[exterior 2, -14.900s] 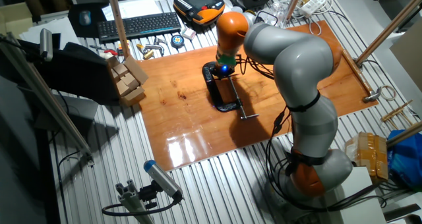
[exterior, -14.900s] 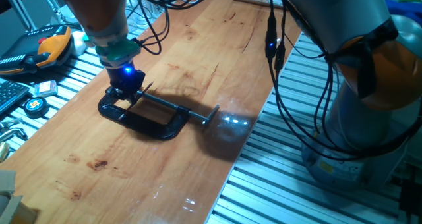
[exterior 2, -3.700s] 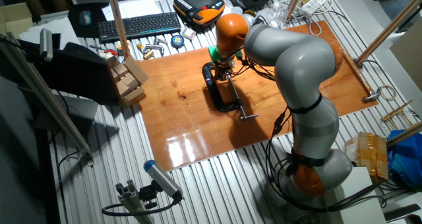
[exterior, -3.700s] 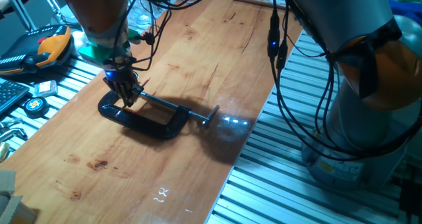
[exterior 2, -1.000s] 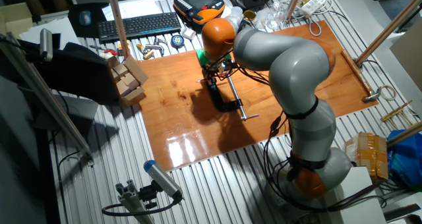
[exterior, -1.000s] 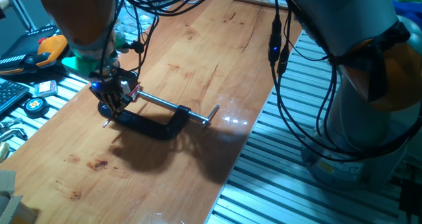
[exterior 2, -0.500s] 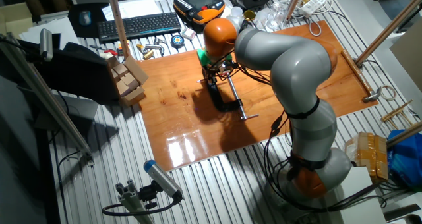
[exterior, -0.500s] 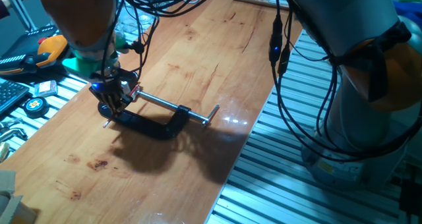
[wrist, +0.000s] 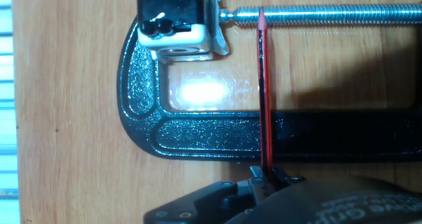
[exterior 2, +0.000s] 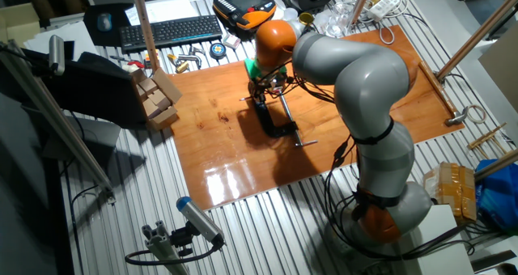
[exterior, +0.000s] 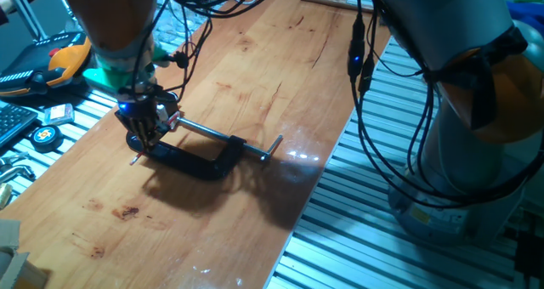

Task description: Insert the pencil into the pencil sharpener

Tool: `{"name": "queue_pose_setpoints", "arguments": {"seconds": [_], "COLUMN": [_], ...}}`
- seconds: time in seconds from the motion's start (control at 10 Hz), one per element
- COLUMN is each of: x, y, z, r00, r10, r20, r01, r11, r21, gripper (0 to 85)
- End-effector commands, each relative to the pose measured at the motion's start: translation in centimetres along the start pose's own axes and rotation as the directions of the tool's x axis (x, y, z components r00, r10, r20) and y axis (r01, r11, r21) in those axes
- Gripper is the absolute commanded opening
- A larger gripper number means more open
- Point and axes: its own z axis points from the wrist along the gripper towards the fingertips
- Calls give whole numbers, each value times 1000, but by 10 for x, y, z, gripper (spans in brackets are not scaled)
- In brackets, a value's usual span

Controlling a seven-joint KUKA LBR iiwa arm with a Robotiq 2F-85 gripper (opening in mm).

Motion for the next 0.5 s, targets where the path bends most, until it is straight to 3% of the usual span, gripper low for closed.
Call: {"name": "queue_pose_setpoints", "arguments": {"seconds": [0.0,0.4], "x": [5,27], "y": [0,6], "z": [-1,1], "r00": [1000,1000], "r10": [2,-14], "r20": [1,-10], "r01": [-2,14], "r11": [1000,1000], "r21": [2,-1], "gripper": [0,0]}}
